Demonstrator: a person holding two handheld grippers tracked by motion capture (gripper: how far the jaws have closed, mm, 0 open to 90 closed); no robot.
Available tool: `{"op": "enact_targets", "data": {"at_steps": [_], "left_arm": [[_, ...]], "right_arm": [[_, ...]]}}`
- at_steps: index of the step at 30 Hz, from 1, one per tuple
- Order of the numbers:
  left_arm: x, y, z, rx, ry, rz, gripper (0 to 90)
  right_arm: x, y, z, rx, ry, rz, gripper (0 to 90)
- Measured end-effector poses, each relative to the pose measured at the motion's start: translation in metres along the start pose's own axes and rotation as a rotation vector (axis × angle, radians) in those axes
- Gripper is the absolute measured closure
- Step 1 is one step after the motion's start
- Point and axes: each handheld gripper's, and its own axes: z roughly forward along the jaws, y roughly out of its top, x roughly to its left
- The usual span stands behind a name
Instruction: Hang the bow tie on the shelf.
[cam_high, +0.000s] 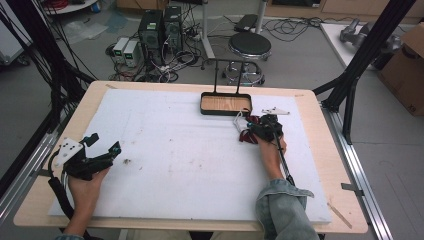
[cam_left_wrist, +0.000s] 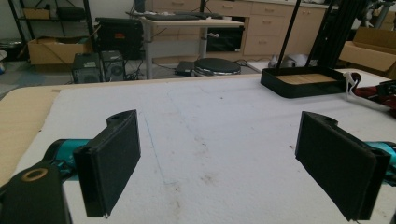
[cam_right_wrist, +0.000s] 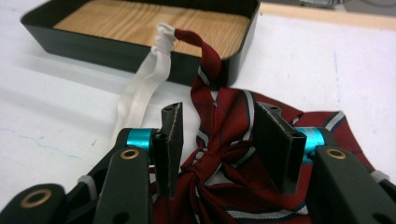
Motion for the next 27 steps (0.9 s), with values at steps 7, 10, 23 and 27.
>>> {"op": "enact_targets", "data": {"at_steps": [7,10,23,27], "left_arm": [[0.001,0.0,-0.001,0.0,0.002,-0.004,14.3],[0.001,0.0,-0.001,0.0,0.005,-0.002,14.3],[0.001,0.0,-0.002,0.0,0.007,0.001,14.5],[0.001,0.0,-0.002,0.001,0.005,0.004,14.5]], "right_arm": [[0.0,0.002,0.005,0.052,-0.007,0.003,57.2],[0.0,0.002,0.006,0.063,-0.002,-0.001,60.2],[0.004,0.006,0.0,0.043,-0.006,0.012,79.6],[0.005,0.011,-0.007,0.002,-0.017,-0.01,80.4]]}}
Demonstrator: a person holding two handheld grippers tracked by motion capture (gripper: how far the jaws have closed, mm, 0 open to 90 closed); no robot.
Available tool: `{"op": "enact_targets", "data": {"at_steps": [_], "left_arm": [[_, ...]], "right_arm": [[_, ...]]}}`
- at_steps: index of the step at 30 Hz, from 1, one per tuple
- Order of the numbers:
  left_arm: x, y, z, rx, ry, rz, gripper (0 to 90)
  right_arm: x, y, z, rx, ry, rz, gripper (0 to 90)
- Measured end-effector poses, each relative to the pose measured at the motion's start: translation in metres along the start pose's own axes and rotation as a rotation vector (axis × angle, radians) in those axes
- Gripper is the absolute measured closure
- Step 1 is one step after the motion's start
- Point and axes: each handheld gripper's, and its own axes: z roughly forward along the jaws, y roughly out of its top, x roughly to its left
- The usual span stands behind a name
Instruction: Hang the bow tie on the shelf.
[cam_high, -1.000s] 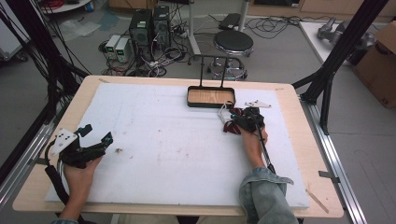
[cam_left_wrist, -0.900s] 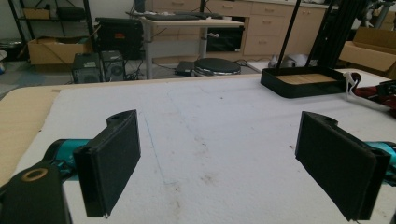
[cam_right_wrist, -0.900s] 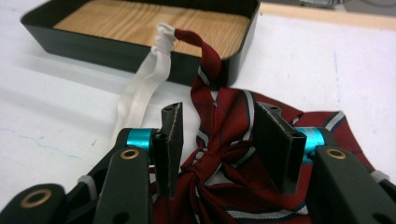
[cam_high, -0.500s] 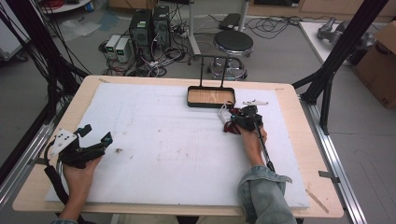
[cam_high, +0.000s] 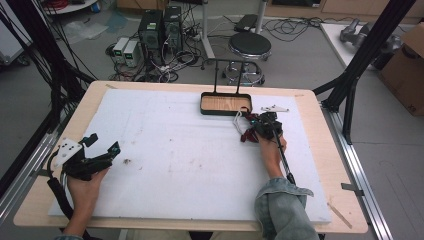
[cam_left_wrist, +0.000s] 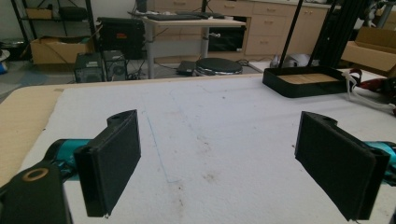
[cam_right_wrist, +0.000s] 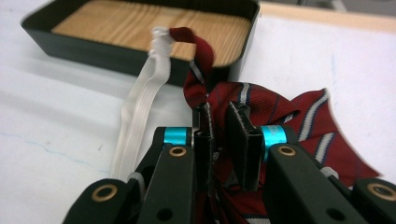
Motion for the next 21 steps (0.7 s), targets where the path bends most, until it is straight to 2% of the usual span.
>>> {"op": "enact_targets", "data": {"at_steps": [3,13,21], "left_arm": [[0.0,0.0,0.0,-0.003,-0.001,-0.001,14.6],[-0.001,0.0,0.001,-0.001,-0.002,0.003,14.6],[-0.001,0.0,0.001,-0.001,-0.001,0.001,14.6]], "right_arm": [[0.0,0.004,-0.006,-0.023,-0.013,-0.02,80.5],[0.003,0.024,-0.032,-0.147,-0.049,-0.072,80.7],[0.007,0.045,-0.044,-0.212,-0.062,-0.108,80.8]]}}
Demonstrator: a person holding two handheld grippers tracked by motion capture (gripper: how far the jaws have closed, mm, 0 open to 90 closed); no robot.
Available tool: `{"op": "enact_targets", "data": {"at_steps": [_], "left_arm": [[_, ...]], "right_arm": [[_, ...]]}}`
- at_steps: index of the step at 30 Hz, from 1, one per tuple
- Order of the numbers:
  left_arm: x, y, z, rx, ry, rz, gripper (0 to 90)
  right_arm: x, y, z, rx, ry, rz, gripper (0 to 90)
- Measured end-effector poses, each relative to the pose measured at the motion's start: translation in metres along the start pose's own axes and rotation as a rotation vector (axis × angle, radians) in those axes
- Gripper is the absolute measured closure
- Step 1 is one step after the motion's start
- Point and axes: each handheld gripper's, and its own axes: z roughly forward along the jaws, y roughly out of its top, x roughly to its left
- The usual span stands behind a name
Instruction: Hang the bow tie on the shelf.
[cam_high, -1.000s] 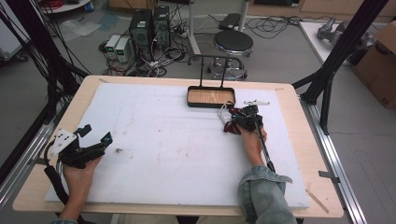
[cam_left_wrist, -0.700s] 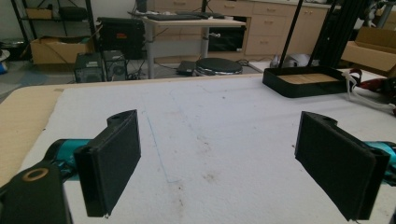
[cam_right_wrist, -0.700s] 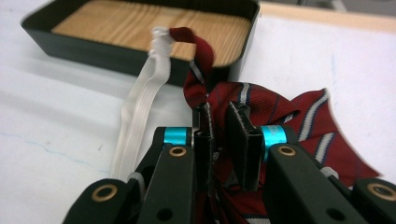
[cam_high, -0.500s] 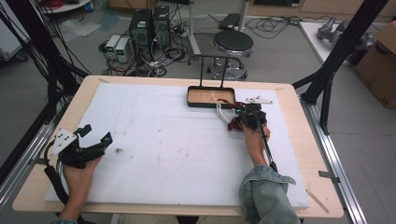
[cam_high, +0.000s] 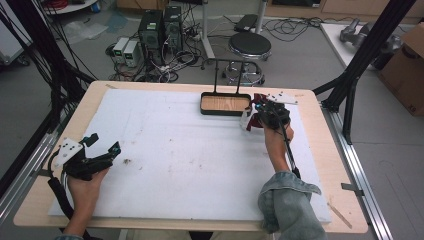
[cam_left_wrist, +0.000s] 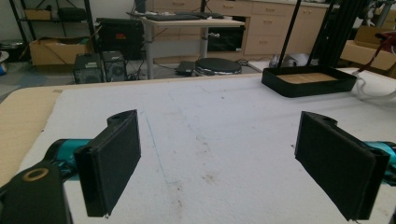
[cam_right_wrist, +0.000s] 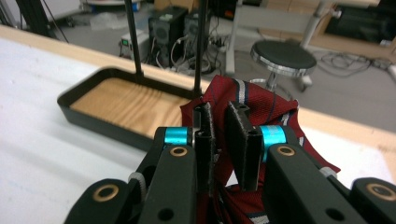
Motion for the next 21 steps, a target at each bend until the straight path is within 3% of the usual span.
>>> {"op": "enact_targets", "data": {"at_steps": [4,7,15,21], "left_arm": [[0.0,0.0,0.0,0.0,0.0,-0.002,14.6],[0.0,0.0,0.001,-0.002,-0.002,-0.005,14.6],[0.0,0.0,0.001,0.001,-0.003,0.001,14.6],[0.0,0.0,0.001,0.005,-0.002,-0.001,14.8]], "right_arm": [[-0.003,0.009,-0.003,-0.015,-0.009,-0.004,80.9],[-0.005,0.017,-0.007,-0.057,-0.013,-0.014,81.0],[-0.007,0.023,-0.012,-0.106,-0.005,-0.031,80.9],[-0.007,0.044,-0.015,-0.143,0.0,-0.048,80.9]]}}
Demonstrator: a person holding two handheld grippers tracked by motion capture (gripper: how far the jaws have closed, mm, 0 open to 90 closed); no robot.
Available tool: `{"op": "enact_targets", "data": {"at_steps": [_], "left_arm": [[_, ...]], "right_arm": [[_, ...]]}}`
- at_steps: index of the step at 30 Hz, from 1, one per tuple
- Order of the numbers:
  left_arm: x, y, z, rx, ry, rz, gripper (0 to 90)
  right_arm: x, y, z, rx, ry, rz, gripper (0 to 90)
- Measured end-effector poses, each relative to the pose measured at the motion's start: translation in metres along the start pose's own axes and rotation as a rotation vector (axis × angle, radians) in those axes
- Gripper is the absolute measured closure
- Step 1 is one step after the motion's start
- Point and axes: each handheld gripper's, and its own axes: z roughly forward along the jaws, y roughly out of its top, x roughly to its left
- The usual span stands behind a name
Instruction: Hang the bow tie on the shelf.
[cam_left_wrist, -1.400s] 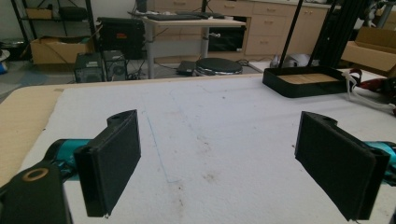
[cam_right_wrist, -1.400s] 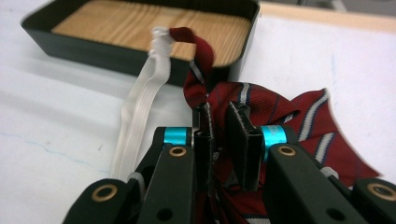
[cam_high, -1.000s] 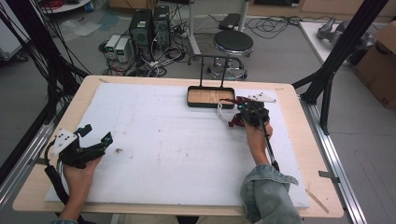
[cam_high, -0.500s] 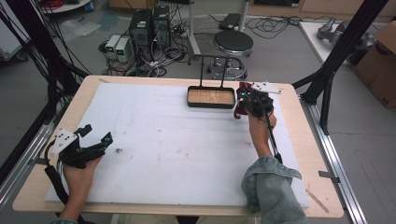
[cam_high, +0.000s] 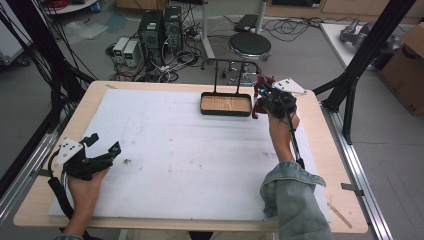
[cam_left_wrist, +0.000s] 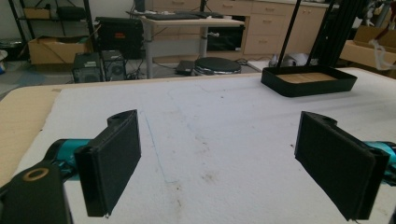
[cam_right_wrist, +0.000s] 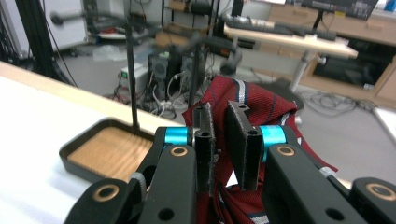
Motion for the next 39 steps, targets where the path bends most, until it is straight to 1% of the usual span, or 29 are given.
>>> {"op": "enact_targets", "data": {"at_steps": [4,7,8,11,15,16,18,20,24,25,31,37,39], "left_arm": [[0.0,0.0,0.0,-0.003,-0.002,-0.003,14.8],[0.0,0.0,-0.001,-0.005,-0.002,-0.003,14.8],[0.0,0.0,-0.001,-0.005,-0.002,-0.003,14.8],[0.0,0.0,-0.001,-0.006,-0.003,-0.004,14.8],[0.0,0.0,-0.001,-0.006,-0.005,-0.005,14.9],[0.0,0.0,-0.002,-0.006,-0.005,-0.004,14.8],[0.001,0.0,-0.002,-0.005,-0.004,-0.005,14.8],[0.001,0.0,-0.002,-0.004,-0.005,-0.006,14.9],[0.001,0.0,-0.002,-0.002,-0.004,-0.006,14.9],[0.001,-0.001,-0.002,-0.002,-0.003,-0.005,14.9],[0.001,-0.001,-0.001,-0.004,-0.007,-0.006,15.1],[0.001,-0.001,-0.001,-0.003,-0.008,-0.005,15.1],[0.001,0.0,-0.002,-0.007,-0.006,-0.001,15.3]], "right_arm": [[0.002,0.017,0.001,-0.026,0.01,-0.019,80.9],[0.002,0.028,0.003,-0.039,0.012,-0.021,80.9],[0.003,0.03,0.005,-0.041,0.014,-0.029,80.9],[0.003,0.036,0.009,-0.045,0.012,-0.034,80.9],[0.002,0.038,0.018,-0.029,0.008,-0.028,80.9],[0.002,0.038,0.02,-0.04,0.005,-0.03,80.9],[-0.001,0.038,0.025,-0.029,0.001,-0.018,80.9],[-0.005,0.037,0.03,-0.023,-0.011,-0.019,80.9],[-0.011,0.034,0.037,-0.008,-0.035,0.003,80.9],[-0.013,0.033,0.039,-0.005,-0.041,0.002,80.9],[-0.023,0.026,0.048,0.026,-0.069,0.022,80.9],[-0.029,0.018,0.054,0.078,-0.087,0.051,80.9],[-0.029,0.016,0.057,0.09,-0.087,0.041,80.9]]}}
